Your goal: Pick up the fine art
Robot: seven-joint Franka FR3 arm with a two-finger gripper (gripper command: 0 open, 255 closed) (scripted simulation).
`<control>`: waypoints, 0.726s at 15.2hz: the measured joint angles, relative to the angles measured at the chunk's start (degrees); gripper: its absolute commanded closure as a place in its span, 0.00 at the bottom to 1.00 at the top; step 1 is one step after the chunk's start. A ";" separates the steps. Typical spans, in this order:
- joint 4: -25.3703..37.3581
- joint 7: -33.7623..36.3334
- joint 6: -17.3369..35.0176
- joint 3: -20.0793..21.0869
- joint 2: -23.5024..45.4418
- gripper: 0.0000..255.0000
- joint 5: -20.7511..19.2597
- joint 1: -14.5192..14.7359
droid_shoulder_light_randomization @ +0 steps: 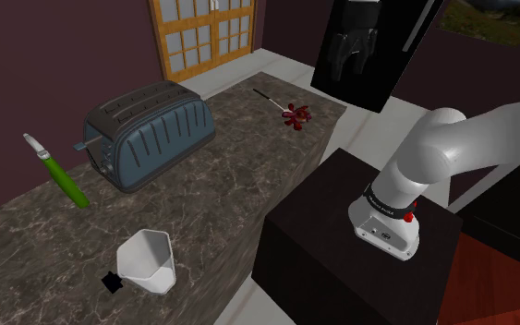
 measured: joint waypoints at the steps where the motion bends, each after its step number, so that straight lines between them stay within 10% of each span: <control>1: 0.00 0.00 0.00 0.00 0.00 0.00 0.00 0.00; 11: -3.31 -11.02 15.16 -10.67 10.48 0.00 -4.32 -2.44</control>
